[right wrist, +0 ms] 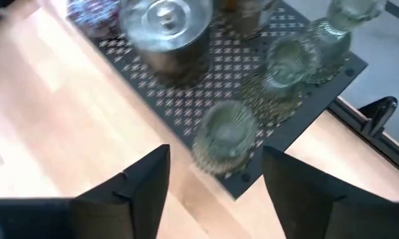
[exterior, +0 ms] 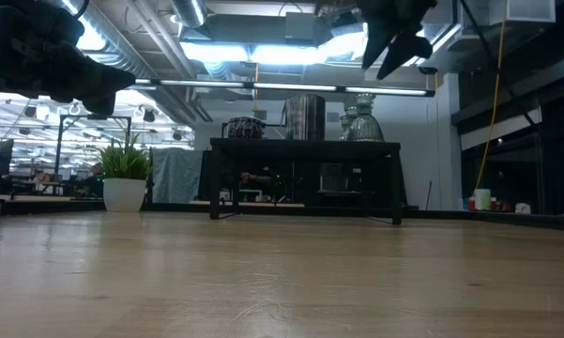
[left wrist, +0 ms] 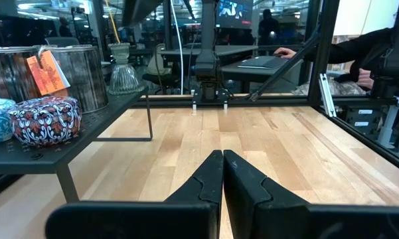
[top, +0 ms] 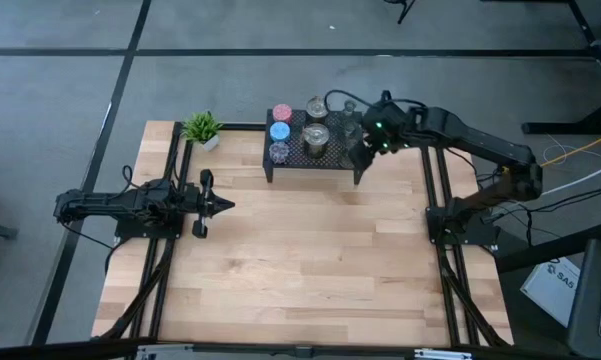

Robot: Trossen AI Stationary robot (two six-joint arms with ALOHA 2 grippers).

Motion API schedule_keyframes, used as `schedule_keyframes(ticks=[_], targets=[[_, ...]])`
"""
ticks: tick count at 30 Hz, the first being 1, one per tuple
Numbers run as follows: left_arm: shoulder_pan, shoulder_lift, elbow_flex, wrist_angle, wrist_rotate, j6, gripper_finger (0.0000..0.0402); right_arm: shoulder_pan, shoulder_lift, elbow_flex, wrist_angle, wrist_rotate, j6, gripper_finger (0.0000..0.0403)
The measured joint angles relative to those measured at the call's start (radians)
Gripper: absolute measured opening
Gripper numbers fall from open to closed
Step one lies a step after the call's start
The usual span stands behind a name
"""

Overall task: Pick & Place candle stick holders
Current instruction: Put the green candle holder on the shelf

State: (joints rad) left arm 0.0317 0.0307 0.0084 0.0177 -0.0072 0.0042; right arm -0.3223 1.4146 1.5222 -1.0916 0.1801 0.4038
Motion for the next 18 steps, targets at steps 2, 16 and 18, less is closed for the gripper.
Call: schedule_keyframes(ticks=[2,16,18], targets=[[0.000,0.000,0.000,0.000,0.000,-0.001,0.0006,0.026,-0.027,-0.023,-0.003,0.000,0.000,0.0224],[0.000,0.000,0.000,0.000,0.000,0.000,0.0006,0.147,-0.075,-0.266,0.060,0.001,0.026,0.0056],[0.000,0.000,0.000,0.000,0.000,-0.001,0.0006,0.148,-0.075,-0.301,0.115,0.000,0.019,0.0043]])
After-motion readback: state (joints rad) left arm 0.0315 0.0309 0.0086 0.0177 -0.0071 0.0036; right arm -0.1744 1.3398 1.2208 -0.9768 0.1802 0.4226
